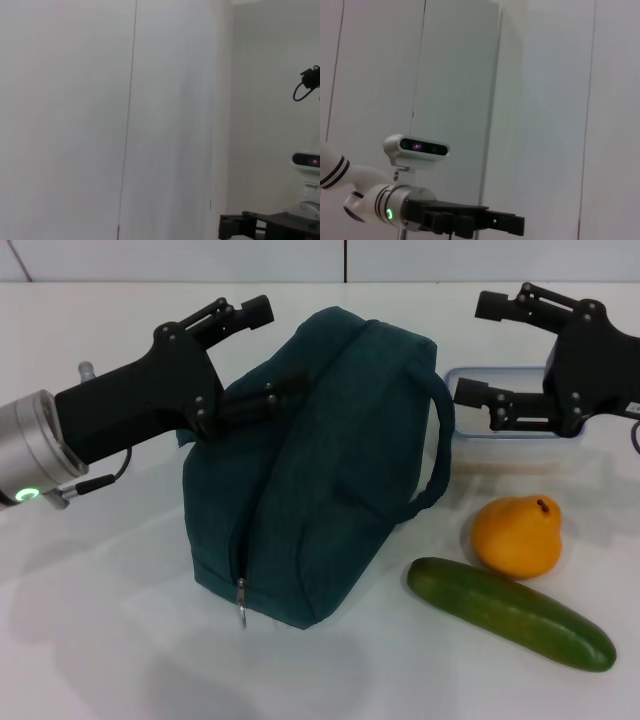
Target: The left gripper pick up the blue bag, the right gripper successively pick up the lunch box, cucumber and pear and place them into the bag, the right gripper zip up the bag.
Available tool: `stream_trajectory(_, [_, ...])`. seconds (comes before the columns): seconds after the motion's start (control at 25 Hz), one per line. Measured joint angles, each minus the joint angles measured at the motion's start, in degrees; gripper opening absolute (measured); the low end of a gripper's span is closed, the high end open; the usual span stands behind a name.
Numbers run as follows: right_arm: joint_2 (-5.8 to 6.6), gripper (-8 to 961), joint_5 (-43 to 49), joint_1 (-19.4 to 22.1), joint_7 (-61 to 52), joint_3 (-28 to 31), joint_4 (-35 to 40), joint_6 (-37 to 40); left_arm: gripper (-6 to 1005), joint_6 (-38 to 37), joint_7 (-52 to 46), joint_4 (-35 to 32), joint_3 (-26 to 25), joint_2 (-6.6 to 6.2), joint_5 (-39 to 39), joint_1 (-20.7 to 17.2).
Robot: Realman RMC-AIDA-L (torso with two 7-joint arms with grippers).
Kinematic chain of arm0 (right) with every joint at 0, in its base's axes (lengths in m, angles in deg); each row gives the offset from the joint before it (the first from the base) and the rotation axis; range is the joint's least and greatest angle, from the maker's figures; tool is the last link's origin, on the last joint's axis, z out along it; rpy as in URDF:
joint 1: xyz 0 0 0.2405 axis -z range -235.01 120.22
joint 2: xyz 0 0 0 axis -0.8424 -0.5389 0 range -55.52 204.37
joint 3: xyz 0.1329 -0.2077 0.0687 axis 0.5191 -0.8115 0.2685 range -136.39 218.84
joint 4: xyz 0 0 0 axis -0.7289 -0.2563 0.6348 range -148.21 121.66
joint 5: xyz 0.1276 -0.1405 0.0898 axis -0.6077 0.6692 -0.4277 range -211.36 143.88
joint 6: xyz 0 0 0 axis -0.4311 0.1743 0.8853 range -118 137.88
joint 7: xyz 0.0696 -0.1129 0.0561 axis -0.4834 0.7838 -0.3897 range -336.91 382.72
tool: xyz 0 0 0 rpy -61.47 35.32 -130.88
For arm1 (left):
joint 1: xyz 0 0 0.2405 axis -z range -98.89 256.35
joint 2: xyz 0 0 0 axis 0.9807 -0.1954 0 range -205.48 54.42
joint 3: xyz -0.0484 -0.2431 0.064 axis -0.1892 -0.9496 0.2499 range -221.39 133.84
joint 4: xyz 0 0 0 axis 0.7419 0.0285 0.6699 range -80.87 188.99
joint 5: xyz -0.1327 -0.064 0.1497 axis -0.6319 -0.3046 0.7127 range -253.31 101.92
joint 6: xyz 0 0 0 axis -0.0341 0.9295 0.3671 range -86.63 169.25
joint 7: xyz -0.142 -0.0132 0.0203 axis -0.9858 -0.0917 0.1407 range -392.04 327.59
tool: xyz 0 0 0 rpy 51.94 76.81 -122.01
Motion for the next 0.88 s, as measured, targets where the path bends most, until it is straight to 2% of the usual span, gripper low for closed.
stream_trajectory(0.24, [-0.08,870,-0.02,0.3,0.0,0.9,0.0,0.44,830,0.41,-9.79,-7.61,-0.1,-0.44,1.94,-1.29])
stream_trajectory(0.32, [-0.1,870,0.0,0.38,-0.02,1.71,0.0,1.03,825,2.81,-21.14,-14.31,-0.44,-1.08,5.84,-1.6])
stream_trajectory(0.44, [-0.14,870,0.04,0.73,-0.02,2.55,0.0,2.02,819,6.21,-30.37,-19.23,-0.49,-1.31,10.73,-1.4])
stream_trajectory(0.64, [-0.3,870,0.01,1.12,0.0,2.67,0.12,2.57,808,7.48,-37.71,-23.53,-0.49,-1.12,16.61,-0.68])
stream_trajectory(0.88, [-0.52,869,0.08,1.26,0.0,2.65,0.15,2.71,796,7.54,-40.32,-24.71,-0.31,-0.47,20.92,0.4])
